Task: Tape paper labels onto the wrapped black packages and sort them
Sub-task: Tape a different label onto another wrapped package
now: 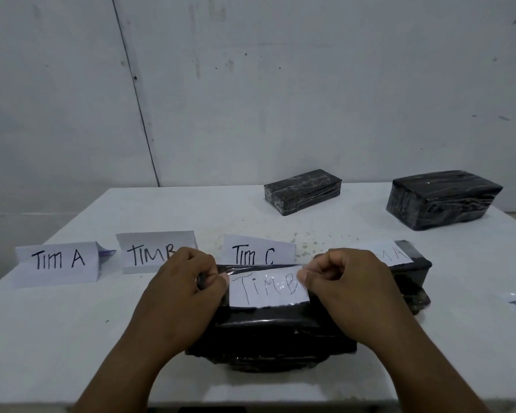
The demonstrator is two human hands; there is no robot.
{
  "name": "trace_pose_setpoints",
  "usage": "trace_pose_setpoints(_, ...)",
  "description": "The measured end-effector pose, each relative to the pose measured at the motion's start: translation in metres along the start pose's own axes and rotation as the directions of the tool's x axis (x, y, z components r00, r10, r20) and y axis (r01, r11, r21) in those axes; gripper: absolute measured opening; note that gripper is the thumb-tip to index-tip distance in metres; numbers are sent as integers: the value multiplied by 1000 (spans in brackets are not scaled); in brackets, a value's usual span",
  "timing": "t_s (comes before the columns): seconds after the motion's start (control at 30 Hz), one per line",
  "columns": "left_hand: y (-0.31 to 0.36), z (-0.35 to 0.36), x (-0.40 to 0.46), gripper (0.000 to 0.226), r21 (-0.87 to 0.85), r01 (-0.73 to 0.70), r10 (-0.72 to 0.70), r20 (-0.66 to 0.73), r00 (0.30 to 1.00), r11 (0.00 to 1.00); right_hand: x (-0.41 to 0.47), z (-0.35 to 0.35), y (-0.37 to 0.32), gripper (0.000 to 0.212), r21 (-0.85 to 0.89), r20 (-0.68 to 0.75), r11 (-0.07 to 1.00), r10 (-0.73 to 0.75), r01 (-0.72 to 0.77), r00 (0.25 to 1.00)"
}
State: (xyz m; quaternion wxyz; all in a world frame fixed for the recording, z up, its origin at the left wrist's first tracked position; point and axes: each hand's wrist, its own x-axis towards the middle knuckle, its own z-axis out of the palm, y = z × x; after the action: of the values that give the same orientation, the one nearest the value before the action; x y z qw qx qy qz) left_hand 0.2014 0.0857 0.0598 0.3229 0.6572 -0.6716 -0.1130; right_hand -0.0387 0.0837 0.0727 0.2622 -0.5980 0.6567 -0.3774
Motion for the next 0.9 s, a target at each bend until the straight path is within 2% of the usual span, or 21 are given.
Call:
trace_pose_setpoints(0.4,-9,1,0,33,-18,56,-55,21,998,998,-5,6,0,13,-87,-44,996,-25,21,999)
trace_pose_setpoints(0.63,-11,2,0,37,-19,75,-74,29,997,997,-7,7,0,13,-74,-51,996,-45,41,998)
trace_pose_setpoints(0.9,-8,-4,0,35,-79,204,-200,60,978,976,-11,5,-2,13,-79,-60,996,-39,34,997)
